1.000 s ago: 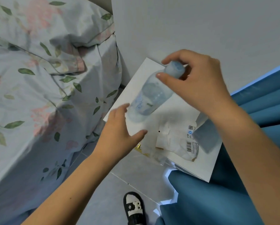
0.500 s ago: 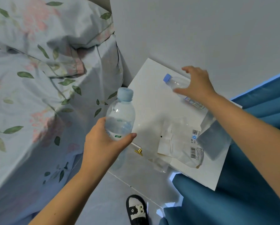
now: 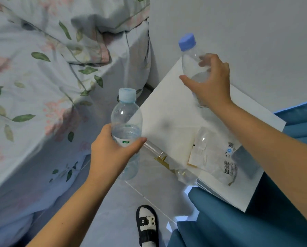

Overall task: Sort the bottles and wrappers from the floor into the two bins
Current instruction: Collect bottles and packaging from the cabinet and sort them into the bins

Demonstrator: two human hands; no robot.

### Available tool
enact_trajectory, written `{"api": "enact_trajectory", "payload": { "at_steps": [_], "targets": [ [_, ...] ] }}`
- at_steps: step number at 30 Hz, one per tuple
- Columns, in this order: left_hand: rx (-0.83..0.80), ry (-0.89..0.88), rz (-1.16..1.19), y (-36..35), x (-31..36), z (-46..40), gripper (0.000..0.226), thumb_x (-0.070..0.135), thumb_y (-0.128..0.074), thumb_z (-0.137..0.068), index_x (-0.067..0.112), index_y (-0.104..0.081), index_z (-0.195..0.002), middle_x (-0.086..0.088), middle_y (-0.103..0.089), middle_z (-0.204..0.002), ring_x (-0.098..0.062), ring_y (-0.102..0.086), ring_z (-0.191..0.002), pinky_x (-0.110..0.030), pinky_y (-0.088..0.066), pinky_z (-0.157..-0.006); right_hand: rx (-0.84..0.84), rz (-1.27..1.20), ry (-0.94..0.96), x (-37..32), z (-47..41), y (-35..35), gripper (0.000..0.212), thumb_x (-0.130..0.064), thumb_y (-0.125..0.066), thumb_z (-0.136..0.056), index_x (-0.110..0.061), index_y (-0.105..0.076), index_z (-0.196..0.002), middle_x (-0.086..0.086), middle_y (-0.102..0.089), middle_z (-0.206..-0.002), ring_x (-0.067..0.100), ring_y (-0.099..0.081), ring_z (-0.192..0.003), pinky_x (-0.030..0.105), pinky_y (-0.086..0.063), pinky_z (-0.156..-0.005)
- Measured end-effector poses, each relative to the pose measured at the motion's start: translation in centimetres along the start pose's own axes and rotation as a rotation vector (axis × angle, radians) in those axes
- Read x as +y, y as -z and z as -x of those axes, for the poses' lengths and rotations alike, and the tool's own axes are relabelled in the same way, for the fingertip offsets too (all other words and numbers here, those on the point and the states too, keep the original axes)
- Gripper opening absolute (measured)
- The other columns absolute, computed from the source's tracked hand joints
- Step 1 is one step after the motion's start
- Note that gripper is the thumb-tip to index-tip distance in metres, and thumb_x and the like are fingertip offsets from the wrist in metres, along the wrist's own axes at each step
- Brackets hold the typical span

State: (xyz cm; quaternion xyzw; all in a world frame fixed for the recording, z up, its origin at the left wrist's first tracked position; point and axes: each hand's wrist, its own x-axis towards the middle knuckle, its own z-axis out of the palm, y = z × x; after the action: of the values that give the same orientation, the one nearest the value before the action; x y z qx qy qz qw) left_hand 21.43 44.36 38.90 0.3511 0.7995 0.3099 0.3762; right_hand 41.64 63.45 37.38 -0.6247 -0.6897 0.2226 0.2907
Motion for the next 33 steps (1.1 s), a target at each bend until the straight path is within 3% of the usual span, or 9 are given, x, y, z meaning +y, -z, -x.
{"api": "enact_trajectory", "payload": {
  "at_steps": [2,6,10,14,18,23,25,29,33],
  "targets": [
    [0.035,0.015,0.045,1.7,-0.8,0.2,0.058,0.045,-0.083,-0.060,0.023,-0.057,-0.108,0.015,-0.063,-0.096,-0.003,-0.060,-0.089,-0.019,-0.045,-0.068,-0.006,-0.164,0.049,-4.6,1.1,-0.5,0.063,-0.051,-0.074,-0.066,-0.024,-0.051,-0.117,-0.018,-0.057,-0.102,0.015,-0.046,-0.101,0.012,-0.036,-0.075],
    [0.134,0.059,0.133,7.0,-3.8,1.3,0.057,0.044,-0.084,-0.060,0.025,-0.059,-0.106,0.016,-0.064,-0.096,0.004,-0.059,-0.088,-0.016,-0.044,-0.068,-0.101,-0.457,0.067,-13.3,4.2,-2.9,0.051,-0.041,-0.077,-0.067,-0.031,-0.048,-0.109,-0.018,-0.060,-0.099,0.009,-0.060,-0.097,0.026,-0.050,-0.084],
    [0.247,0.118,0.169,13.9,-9.1,3.6,0.054,0.044,-0.085,-0.061,0.026,-0.059,-0.105,0.017,-0.065,-0.095,0.001,-0.060,-0.088,-0.016,-0.042,-0.066,-0.258,-0.584,0.060,-20.9,9.0,-7.6,0.051,-0.026,-0.080,-0.071,-0.022,-0.050,-0.112,-0.014,-0.061,-0.102,-0.003,-0.062,-0.091,0.016,-0.051,-0.082],
    [0.376,0.213,0.216,21.1,-16.1,7.8,0.054,0.041,-0.085,-0.061,0.025,-0.059,-0.105,0.011,-0.064,-0.096,-0.007,-0.059,-0.087,-0.019,-0.041,-0.068,-0.461,-0.553,0.112,-28.2,16.6,-13.8,0.058,-0.039,-0.081,-0.064,-0.025,-0.052,-0.111,-0.008,-0.062,-0.105,0.005,-0.063,-0.095,0.024,-0.053,-0.082],
    [0.486,0.328,0.285,27.9,-24.0,14.0,0.053,0.040,-0.086,-0.061,0.029,-0.057,-0.104,0.009,-0.065,-0.098,-0.013,-0.061,-0.091,-0.030,-0.045,-0.078,-0.667,-0.479,0.230,-35.4,27.0,-19.3,0.055,-0.046,-0.076,-0.065,-0.034,-0.049,-0.111,-0.006,-0.055,-0.111,0.013,-0.057,-0.101,0.028,-0.051,-0.082],
    [0.639,0.459,0.396,35.7,-34.8,23.8,0.052,0.038,-0.086,-0.061,0.031,-0.055,-0.103,0.017,-0.062,-0.093,-0.006,-0.059,-0.086,-0.027,-0.045,-0.072,-0.919,-0.445,0.338,-43.4,42.1,-26.1,0.055,-0.039,-0.079,-0.071,-0.031,-0.049,-0.116,-0.005,-0.054,-0.114,0.015,-0.055,-0.102,0.035,-0.051,-0.084],
    [0.707,0.510,0.432,38.4,-39.6,28.0,0.051,0.038,-0.086,-0.061,0.033,-0.055,-0.100,0.017,-0.062,-0.093,-0.009,-0.061,-0.087,-0.031,-0.048,-0.075,-1.012,-0.405,0.394,-46.0,48.5,-28.5,0.054,-0.041,-0.079,-0.071,-0.030,-0.049,-0.115,-0.003,-0.054,-0.114,0.014,-0.056,-0.101,0.037,-0.051,-0.085],
    [0.899,0.645,0.433,41.5,-49.5,36.1,0.059,0.046,-0.087,-0.054,0.029,-0.061,-0.104,0.005,-0.067,-0.100,-0.016,-0.064,-0.093,-0.042,-0.054,-0.081,-1.211,-0.312,0.486,-49.6,60.9,-33.0,0.067,-0.059,-0.070,-0.060,-0.032,-0.050,-0.117,-0.006,-0.056,-0.115,0.013,-0.057,-0.107,0.041,-0.051,-0.089],
    [1.055,0.786,0.542,43.0,-56.8,42.4,0.062,0.040,-0.088,-0.055,0.020,-0.060,-0.107,-0.003,-0.065,-0.102,-0.022,-0.062,-0.091,-0.036,-0.051,-0.078,-1.376,-0.237,0.574,-51.5,71.0,-36.5,0.065,-0.057,-0.072,-0.060,-0.037,-0.049,-0.117,-0.010,-0.058,-0.118,0.010,-0.056,-0.110,0.041,-0.051,-0.093]
  ]
}}
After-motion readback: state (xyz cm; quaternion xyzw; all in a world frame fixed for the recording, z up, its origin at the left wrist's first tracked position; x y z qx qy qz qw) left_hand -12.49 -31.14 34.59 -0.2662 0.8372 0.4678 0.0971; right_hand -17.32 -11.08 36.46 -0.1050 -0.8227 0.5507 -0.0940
